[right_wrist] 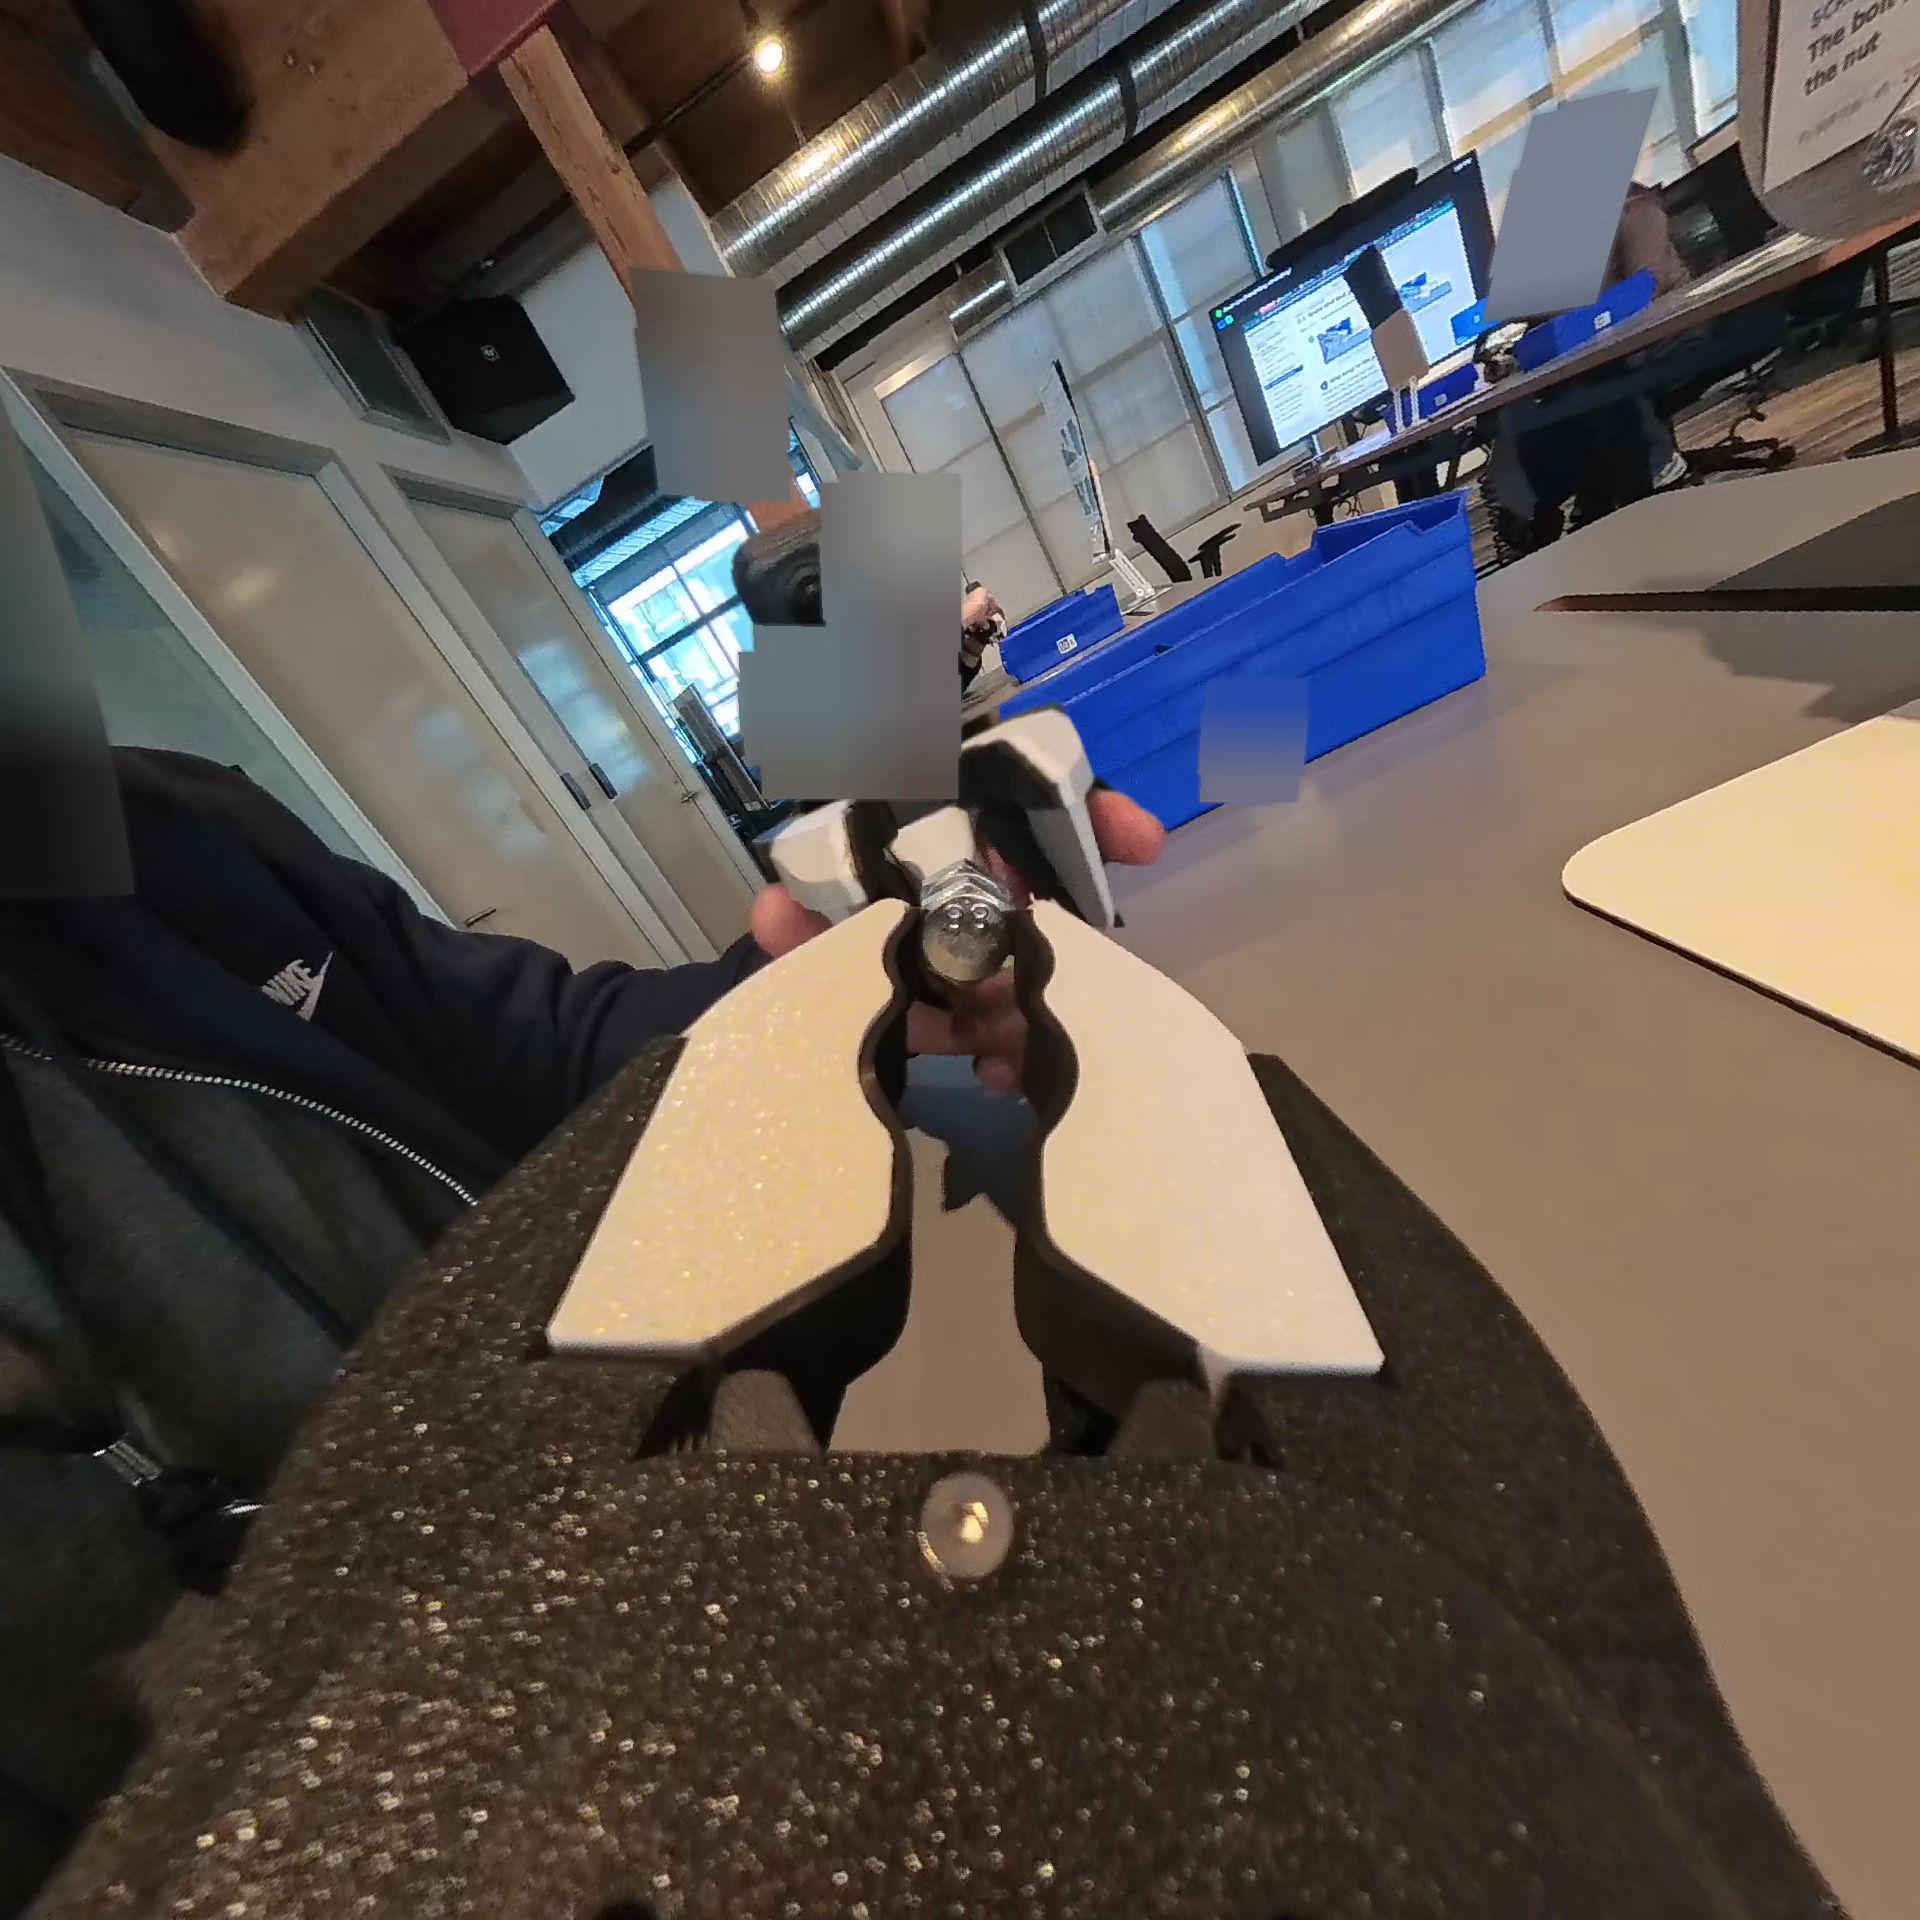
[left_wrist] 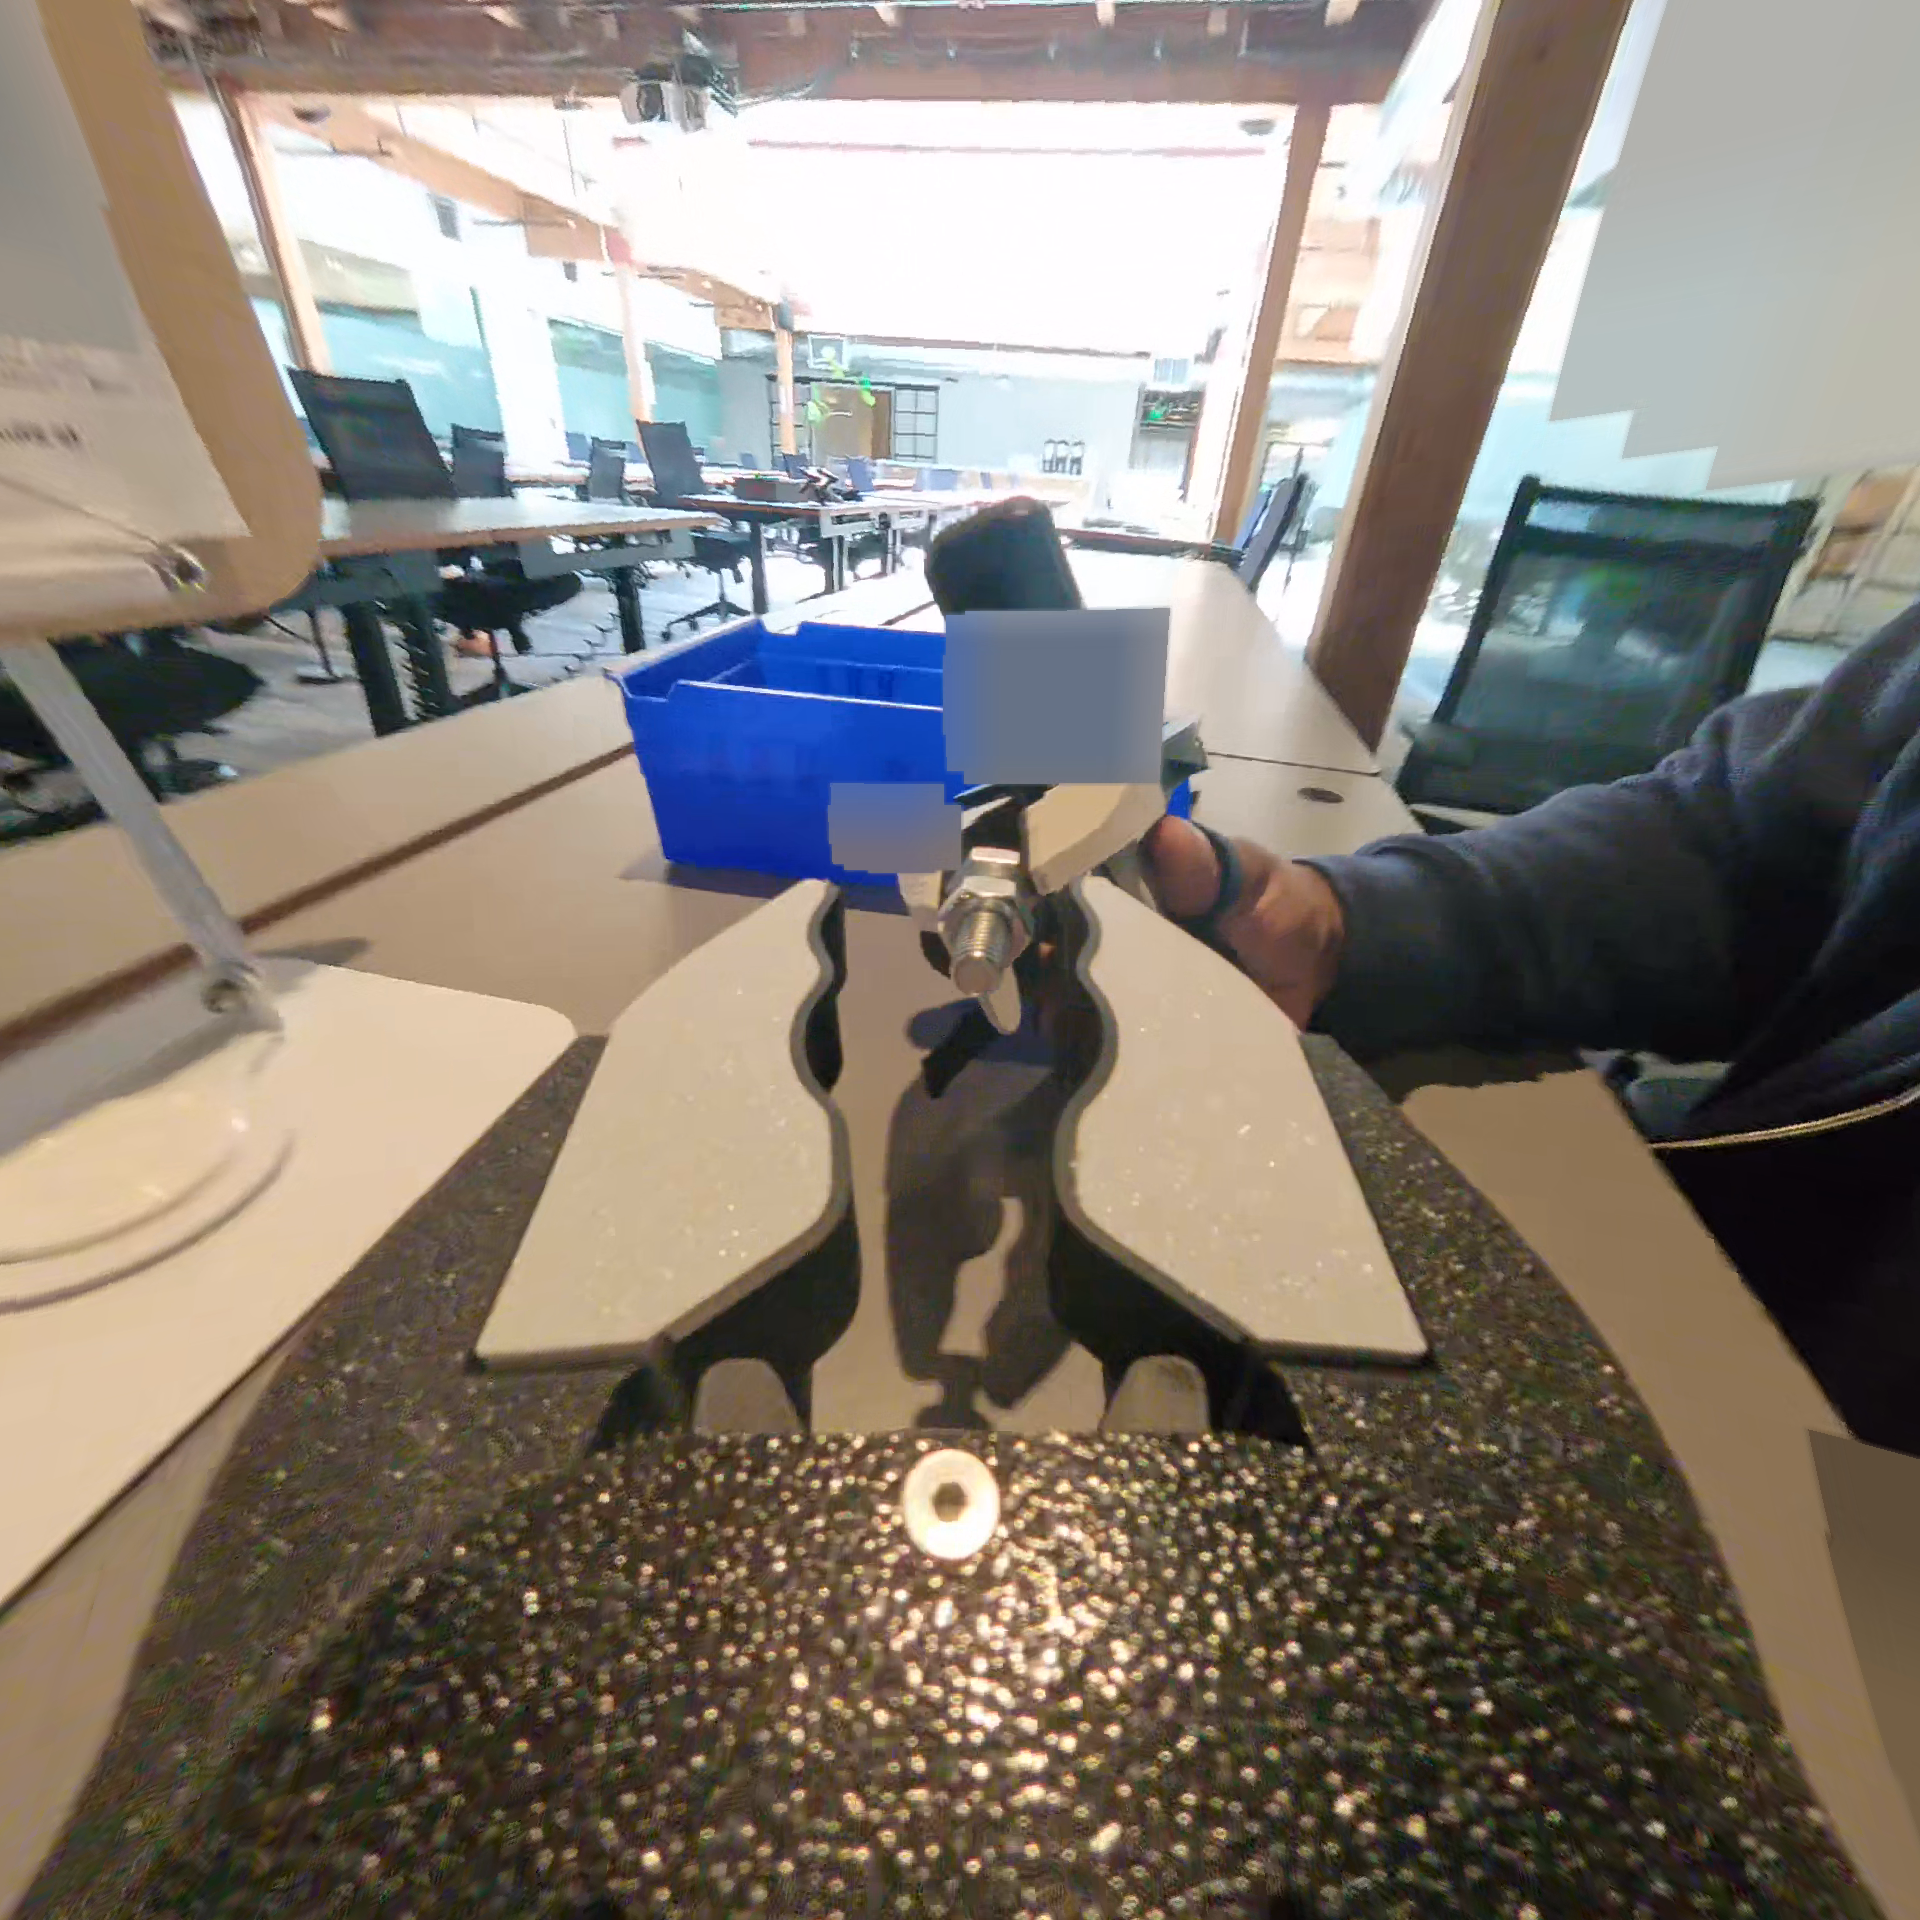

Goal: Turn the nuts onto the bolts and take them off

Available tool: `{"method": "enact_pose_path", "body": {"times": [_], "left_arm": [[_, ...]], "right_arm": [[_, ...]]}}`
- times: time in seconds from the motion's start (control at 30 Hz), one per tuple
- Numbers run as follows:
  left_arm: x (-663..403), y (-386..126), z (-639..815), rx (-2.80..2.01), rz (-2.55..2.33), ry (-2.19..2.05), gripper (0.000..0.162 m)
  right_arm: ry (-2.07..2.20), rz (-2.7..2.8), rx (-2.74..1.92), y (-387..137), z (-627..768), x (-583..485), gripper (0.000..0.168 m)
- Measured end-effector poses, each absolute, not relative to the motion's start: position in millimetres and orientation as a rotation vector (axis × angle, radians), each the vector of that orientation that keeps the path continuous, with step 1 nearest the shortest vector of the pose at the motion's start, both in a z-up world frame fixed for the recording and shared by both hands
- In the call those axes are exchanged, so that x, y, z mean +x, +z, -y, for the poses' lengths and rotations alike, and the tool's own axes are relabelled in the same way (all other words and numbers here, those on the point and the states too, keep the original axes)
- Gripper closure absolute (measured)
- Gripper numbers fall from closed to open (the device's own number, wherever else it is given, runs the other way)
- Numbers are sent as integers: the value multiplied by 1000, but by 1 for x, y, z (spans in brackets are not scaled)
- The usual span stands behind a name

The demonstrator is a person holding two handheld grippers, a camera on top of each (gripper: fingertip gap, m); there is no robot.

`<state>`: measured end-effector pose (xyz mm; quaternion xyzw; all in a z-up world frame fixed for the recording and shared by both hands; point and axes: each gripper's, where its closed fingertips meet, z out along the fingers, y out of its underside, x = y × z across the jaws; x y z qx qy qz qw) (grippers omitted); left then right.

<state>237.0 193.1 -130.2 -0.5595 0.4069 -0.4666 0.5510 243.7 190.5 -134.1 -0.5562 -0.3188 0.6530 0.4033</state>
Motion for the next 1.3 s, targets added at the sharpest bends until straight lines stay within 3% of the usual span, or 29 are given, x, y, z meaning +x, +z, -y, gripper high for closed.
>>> {"method": "enact_pose_path", "body": {"times": [0.2,0.37,0.43,0.77,0.83,0.93,1.07,1.3], "left_arm": [[246,-142,-190,-1401,-979,-1165,124],[249,-143,-187,-1422,-973,-1228,143],[248,-144,-188,-1416,-994,-1192,144],[246,-145,-188,-1001,-1284,-292,141],[247,-137,-183,-1020,-1226,-442,125],[243,-129,-186,-1149,-1097,-749,115],[242,-133,-190,-1283,-1013,-1018,117],[251,-146,-187,-1342,-1048,-1038,120]], "right_arm": [[1637,818,-1402,-134,-189,242,152],[1619,833,-1407,-136,-188,241,152],[1611,838,-1412,-137,-188,240,152],[1649,827,-1411,-138,-187,239,152],[1652,818,-1408,-137,-187,240,152],[1650,809,-1403,-136,-188,242,152],[1652,802,-1397,-135,-189,243,152],[1642,815,-1390,-135,-187,243,152]]}}
